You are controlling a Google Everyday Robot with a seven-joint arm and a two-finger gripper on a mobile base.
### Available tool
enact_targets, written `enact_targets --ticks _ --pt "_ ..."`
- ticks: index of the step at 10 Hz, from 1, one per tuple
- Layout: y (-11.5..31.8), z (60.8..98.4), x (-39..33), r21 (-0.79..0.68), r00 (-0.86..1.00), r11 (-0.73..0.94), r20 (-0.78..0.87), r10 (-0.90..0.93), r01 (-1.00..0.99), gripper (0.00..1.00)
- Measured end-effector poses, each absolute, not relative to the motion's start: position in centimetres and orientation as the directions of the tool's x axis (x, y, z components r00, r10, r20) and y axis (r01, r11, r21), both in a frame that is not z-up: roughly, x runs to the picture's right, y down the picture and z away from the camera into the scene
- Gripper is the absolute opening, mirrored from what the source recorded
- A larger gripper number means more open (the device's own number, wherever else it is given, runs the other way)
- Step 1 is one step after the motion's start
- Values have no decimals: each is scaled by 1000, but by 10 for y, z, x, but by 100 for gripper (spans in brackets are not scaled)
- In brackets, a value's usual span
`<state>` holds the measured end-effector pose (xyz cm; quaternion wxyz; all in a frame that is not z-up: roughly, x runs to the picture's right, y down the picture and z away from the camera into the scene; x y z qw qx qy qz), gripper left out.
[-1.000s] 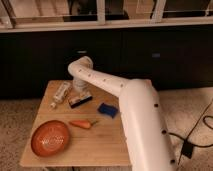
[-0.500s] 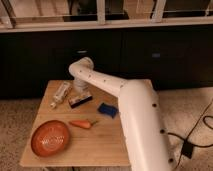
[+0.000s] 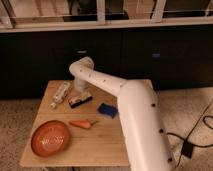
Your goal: Place the eraser on the white sponge
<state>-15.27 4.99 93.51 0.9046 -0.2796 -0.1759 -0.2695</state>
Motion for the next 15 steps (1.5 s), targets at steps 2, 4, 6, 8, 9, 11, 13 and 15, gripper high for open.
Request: enact_targets --ticks 2,4,6,8,9,11,13,15 --pt "50 937 -153 -411 793 698 469 -389 586 41" --pt "48 936 -152 -412 793 698 469 -389 586 26" --pt "47 937 -150 -413 796 701 466 -386 582 22" --pt "46 939 -148 -414 798 703 465 -383 578 23" --pt "47 941 -148 -415 799 703 464 -382 577 27" --pt "47 942 -151 -416 799 703 465 -381 577 39" --pt "45 944 -147 -418 803 706 461 -377 572 40" --pt "45 945 -146 -418 806 710 459 -373 567 40"
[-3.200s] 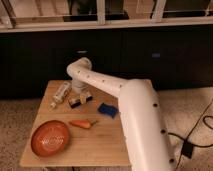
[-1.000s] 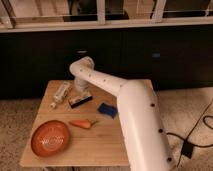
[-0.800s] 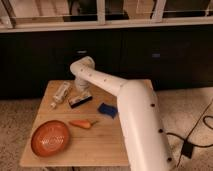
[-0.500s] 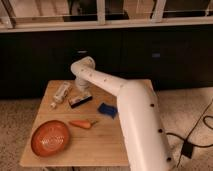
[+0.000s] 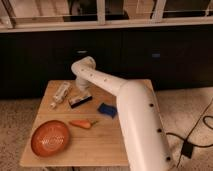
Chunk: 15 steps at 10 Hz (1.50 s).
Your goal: Place the eraser on the white sponge
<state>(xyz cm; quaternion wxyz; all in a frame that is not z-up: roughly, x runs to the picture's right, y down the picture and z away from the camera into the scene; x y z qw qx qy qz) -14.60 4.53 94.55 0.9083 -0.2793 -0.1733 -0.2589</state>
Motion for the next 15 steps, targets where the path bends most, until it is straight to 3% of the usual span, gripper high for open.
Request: enact_targets --ticks 1,5,6,11,13,15 --pt "46 947 -146 -418 808 712 458 -370 564 42" --pt "52 952 -145 -425 811 710 454 -369 561 73" --pt "49 952 -144 -422 813 715 453 -367 558 73" --pt "46 953 -144 -418 819 725 447 -360 547 35" --pt "42 947 -143 -416 816 723 447 -366 551 11" --pt "37 942 -141 -410 816 726 444 -370 552 1"
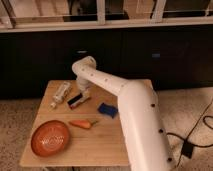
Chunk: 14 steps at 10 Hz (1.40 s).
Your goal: Place the eraser on the white sponge
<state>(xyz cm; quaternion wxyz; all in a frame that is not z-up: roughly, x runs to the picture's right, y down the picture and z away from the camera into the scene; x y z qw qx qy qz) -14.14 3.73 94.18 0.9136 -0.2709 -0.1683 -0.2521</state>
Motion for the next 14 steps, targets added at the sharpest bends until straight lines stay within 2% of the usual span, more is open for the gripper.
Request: enact_targets --ticks 7,14 --pt "10 919 -114 -393 825 745 427 -371 539 1" --pt "12 891 -72 -380 839 769 411 -358 514 1"
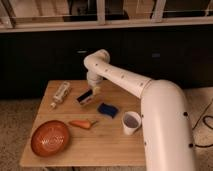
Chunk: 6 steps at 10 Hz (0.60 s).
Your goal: Place the eraser on the white sponge
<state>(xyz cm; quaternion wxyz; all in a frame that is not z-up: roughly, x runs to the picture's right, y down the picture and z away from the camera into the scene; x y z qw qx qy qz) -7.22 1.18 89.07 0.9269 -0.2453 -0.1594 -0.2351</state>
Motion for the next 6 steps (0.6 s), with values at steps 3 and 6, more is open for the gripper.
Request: enact_targets --ticks 3,6 --pt "12 881 -50 -367 842 780 405 -356 506 1" --pt "16 871 -36 -347 837 787 409 -363 511 1"
